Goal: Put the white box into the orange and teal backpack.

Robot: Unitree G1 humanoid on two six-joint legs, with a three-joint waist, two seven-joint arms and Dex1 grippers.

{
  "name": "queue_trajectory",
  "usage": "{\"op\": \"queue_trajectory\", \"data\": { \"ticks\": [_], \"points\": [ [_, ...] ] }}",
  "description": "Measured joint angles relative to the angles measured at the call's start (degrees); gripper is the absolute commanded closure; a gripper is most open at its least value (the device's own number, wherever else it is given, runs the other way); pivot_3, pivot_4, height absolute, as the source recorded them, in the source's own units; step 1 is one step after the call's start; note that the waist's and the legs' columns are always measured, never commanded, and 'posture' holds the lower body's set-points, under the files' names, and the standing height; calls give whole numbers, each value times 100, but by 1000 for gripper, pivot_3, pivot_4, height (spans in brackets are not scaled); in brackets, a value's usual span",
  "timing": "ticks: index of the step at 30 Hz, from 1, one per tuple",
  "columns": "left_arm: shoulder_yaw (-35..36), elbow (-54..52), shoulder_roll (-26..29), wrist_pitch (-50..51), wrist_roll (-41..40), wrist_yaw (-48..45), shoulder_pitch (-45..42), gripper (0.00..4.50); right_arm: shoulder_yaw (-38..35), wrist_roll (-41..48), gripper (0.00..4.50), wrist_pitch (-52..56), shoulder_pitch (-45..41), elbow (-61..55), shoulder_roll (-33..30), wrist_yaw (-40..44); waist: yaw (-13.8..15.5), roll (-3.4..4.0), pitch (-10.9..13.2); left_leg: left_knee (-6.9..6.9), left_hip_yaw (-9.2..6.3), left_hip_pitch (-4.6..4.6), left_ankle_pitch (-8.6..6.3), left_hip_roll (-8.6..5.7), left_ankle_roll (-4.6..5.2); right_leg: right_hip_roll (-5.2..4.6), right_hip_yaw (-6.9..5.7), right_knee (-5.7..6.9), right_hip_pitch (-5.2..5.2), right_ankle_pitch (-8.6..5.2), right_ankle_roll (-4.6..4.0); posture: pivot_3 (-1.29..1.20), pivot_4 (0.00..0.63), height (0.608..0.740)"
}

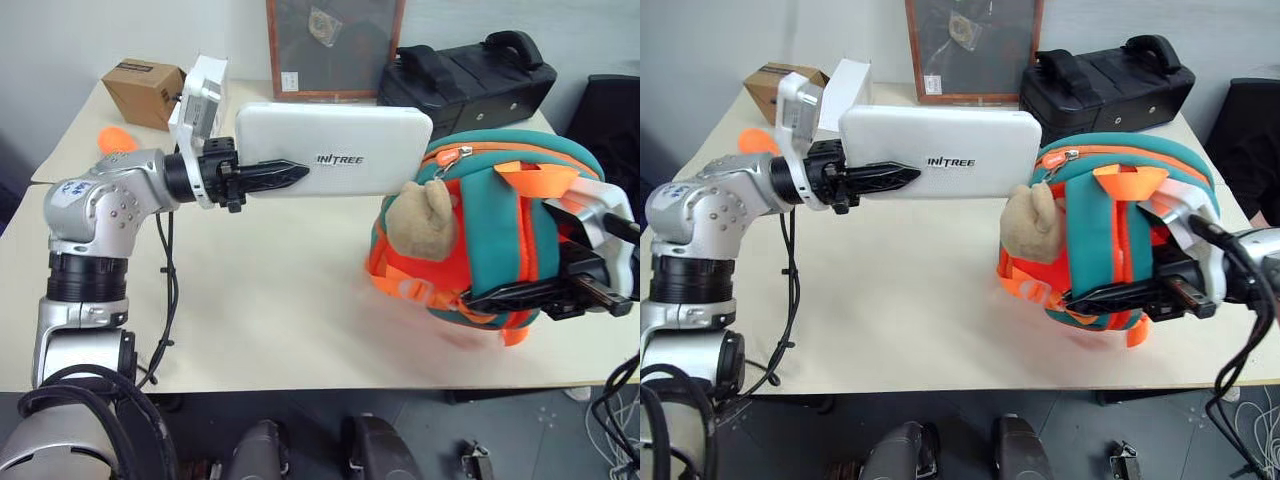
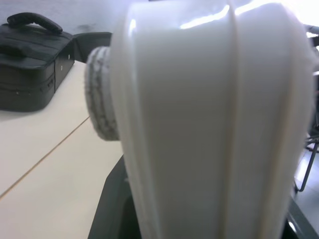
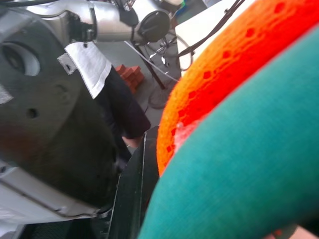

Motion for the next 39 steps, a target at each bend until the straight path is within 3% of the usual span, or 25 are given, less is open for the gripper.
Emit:
{"op": "queue_trajectory", "data": {
  "ticks": [5,16,22,31,35,39],
  "points": [
    [-91,201,31,-158,231,-525,-108,3175,-214,111,4481,2,345,-223,-9,-1,-3,0,0,30,1,-68,-2,-1,5,-2,0,28,-69,1,2,0,150,740],
    [-797,62,-227,-989,1145,-1100,-90,3175,-133,-19,4481,-5,155,-56,291,-198,2,0,0,73,-3,-73,2,2,14,-2,1,44,-61,4,7,0,150,740],
    [-1054,304,-821,-1325,1561,-1081,-350,3175,-128,-127,4481,-35,156,-110,383,-200,46,0,0,80,-5,-78,0,0,18,-3,-1,44,-61,5,9,0,150,740],
    [-1350,1436,-2652,-1906,2195,-411,-884,3175,56,-261,4481,-199,177,-293,670,-295,112,0,0,85,-3,-78,-1,2,19,2,0,49,-65,6,11,0,150,740],
    [-1553,2239,-3500,-2299,2652,159,-1022,1900,71,-267,4500,-223,138,-389,910,-588,121,0,0,90,-4,-79,-3,-1,23,-1,3,48,-63,7,12,0,150,740],
    [-1469,2036,-3295,-2172,2682,109,-969,689,98,-302,4500,-222,86,-378,1003,-814,-9,1,0,80,-7,-75,2,6,13,6,5,58,-69,6,10,0,150,740]
  ]
}}
